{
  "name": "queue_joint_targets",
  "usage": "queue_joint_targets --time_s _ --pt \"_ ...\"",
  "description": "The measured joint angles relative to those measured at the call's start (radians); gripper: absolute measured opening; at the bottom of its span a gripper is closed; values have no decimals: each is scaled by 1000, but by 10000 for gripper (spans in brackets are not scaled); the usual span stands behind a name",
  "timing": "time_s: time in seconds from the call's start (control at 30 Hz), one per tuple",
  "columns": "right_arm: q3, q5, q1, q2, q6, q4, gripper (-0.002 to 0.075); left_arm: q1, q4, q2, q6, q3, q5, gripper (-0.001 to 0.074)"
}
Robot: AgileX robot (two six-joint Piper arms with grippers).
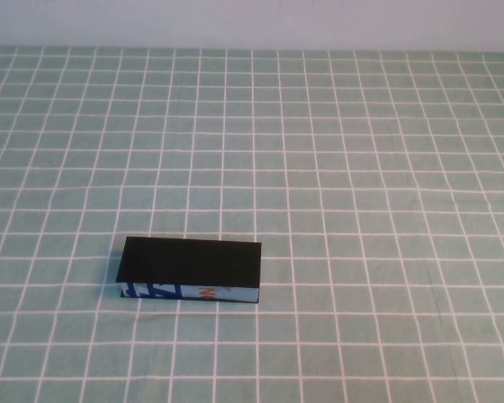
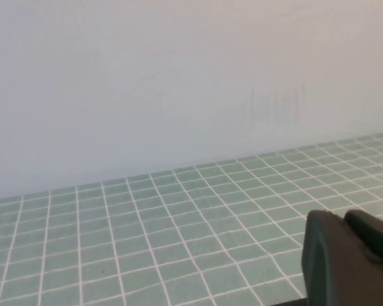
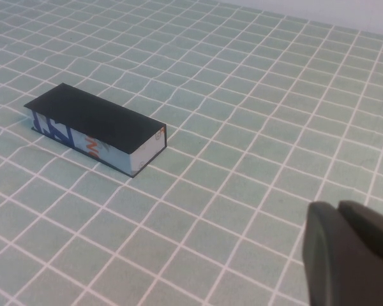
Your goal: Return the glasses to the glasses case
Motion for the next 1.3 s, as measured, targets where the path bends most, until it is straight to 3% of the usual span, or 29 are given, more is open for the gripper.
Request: queue_joint_targets --time_s 0.27,0.5,0.67,1.3 --pt "0 4 0 0 0 0 -14 81 -55 -125 -27 149 -30 2" --pt "0 4 0 0 0 0 -14 185 -57 -173 -37 163 131 2" --pt "0 4 0 0 0 0 -14 193 -47 -174 -39 163 316 1" --pt "0 4 0 0 0 0 -14 193 -35 -177 -39 163 329 1"
